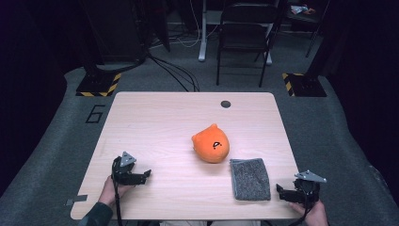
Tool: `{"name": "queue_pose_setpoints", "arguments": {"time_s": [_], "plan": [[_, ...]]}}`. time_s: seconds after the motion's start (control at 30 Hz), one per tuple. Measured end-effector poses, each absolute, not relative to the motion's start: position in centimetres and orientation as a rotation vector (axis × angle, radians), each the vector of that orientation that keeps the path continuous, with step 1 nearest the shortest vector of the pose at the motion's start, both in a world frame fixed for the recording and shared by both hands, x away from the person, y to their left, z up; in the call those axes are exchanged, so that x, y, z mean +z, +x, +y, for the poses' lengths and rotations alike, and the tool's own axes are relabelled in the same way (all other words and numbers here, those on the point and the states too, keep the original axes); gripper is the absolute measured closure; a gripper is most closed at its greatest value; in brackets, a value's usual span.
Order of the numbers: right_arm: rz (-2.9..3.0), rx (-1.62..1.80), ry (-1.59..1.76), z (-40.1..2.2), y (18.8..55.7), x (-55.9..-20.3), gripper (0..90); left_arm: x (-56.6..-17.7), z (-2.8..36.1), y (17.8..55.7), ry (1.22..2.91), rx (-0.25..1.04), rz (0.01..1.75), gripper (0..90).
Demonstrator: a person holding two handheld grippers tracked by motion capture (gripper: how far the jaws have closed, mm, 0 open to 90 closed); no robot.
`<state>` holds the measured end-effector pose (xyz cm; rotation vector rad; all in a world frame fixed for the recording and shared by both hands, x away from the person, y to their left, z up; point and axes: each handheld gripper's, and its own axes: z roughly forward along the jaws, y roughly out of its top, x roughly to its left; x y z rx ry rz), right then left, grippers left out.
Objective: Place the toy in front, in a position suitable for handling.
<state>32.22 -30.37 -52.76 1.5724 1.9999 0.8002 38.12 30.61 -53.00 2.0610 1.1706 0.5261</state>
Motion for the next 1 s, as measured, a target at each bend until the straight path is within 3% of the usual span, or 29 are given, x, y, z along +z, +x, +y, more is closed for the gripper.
{"name": "queue_pose_setpoints", "arguments": {"time_s": [0.1,0.13,0.17,0.23,0.27,0.5,1.0], "plan": [[2.012,0.748,1.582,-30.4,32.2,-52.4,0.2,-53.0,30.6,38.1,2.064,0.526,1.169,11.9],[2.019,0.664,1.544,-30.0,32.2,-51.8,6.3,-53.0,30.6,38.1,2.064,0.526,1.169,11.8],[2.019,0.664,1.544,-30.0,32.2,-51.8,6.3,-53.0,30.6,38.1,2.064,0.526,1.169,11.8],[2.017,0.627,1.531,-29.7,32.1,-51.1,19.3,-53.0,30.6,38.1,2.064,0.526,1.169,11.9],[2.013,0.624,1.548,-29.7,32.1,-51.0,15.8,-53.0,30.6,38.1,2.064,0.526,1.169,11.9],[2.021,0.718,1.567,-29.0,31.8,-49.3,14.1,-53.0,30.6,38.1,2.063,0.527,1.170,11.9],[2.142,0.734,1.433,-23.4,31.4,-47.2,13.9,-53.0,30.6,38.1,2.063,0.526,1.169,11.9]]}}
